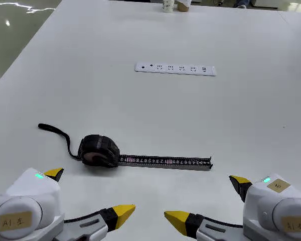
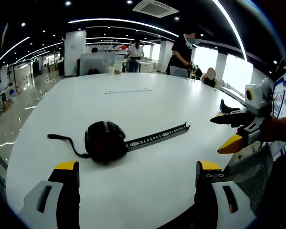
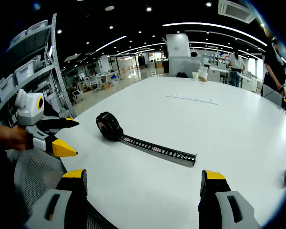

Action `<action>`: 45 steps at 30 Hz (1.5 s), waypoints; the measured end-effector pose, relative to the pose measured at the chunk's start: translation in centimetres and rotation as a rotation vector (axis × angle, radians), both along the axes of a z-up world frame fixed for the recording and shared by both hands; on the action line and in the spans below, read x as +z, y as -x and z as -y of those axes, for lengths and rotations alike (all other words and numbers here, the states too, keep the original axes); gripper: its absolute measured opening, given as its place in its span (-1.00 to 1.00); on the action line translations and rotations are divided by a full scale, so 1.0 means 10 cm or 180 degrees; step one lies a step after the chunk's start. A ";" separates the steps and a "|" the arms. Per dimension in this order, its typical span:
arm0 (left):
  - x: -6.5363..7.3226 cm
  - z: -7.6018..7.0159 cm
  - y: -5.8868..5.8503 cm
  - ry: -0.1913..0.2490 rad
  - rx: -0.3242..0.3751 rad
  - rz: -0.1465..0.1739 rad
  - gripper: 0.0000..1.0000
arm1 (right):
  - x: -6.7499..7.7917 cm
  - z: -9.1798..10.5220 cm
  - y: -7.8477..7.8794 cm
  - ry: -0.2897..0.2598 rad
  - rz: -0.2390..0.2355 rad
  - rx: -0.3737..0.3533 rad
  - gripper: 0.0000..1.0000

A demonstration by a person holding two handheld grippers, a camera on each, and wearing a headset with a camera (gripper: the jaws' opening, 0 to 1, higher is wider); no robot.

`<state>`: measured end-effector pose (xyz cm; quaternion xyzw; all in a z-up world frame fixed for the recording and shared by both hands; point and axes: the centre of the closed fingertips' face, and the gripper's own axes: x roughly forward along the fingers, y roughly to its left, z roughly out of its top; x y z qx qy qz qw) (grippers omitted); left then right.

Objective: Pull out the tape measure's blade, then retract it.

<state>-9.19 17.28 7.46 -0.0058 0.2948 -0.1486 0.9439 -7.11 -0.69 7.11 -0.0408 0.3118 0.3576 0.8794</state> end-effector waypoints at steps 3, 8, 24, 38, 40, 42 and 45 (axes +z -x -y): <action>0.01 0.00 -0.02 0.0006 0.0017 -0.0002 0.98 | 0.00 0.00 0.00 0.0002 -0.0005 -0.0002 0.98; 0.01 0.01 -0.03 0.0007 0.0031 -0.0005 0.98 | -0.01 -0.01 0.00 -0.0005 -0.0018 0.0012 0.98; 0.00 -0.04 -0.17 0.0037 0.0247 0.0037 0.98 | -0.04 -0.03 -0.01 0.0039 0.0083 0.0281 0.97; -0.10 -0.11 -0.32 0.0021 0.0372 0.0006 0.97 | -0.10 0.02 -0.11 0.0076 0.0082 0.0545 0.84; -0.12 -0.12 -0.34 0.0022 0.0379 -0.0004 0.97 | -0.13 0.03 -0.11 0.0132 0.0078 0.0658 0.78; -0.13 -0.13 -0.36 0.0017 0.0385 -0.0008 0.97 | -0.15 0.03 -0.12 0.0140 0.0044 0.0697 0.79; -0.15 -0.14 -0.40 0.0026 0.0397 -0.0014 0.97 | -0.18 0.04 -0.13 0.0174 0.0021 0.0774 0.79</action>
